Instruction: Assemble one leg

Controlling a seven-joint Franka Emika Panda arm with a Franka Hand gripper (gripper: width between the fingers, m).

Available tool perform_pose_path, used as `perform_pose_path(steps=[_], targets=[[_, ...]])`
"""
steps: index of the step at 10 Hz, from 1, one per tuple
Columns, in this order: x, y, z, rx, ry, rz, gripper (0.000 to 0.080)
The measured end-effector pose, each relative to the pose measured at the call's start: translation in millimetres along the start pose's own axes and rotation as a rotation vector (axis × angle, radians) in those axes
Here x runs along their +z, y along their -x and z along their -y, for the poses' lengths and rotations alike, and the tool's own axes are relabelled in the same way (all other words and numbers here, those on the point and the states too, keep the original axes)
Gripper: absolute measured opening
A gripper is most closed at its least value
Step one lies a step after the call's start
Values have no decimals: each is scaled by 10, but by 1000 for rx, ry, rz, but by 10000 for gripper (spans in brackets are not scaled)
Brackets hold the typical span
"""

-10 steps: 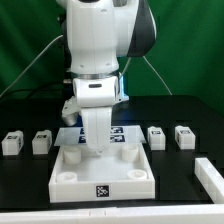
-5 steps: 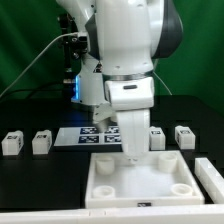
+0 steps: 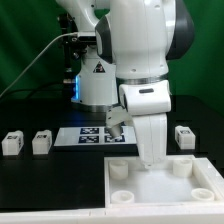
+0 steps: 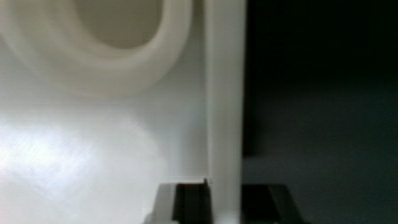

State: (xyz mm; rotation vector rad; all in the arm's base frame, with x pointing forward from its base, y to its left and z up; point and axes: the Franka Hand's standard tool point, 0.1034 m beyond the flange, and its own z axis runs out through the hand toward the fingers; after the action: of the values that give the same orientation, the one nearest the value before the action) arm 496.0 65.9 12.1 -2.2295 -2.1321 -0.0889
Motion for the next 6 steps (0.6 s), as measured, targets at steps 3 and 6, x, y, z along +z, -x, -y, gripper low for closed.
perform_pose_path(steps=[3,6], targets=[[2,8,7,0,12,-1,64],[1,13,6,1,12,-1,455]])
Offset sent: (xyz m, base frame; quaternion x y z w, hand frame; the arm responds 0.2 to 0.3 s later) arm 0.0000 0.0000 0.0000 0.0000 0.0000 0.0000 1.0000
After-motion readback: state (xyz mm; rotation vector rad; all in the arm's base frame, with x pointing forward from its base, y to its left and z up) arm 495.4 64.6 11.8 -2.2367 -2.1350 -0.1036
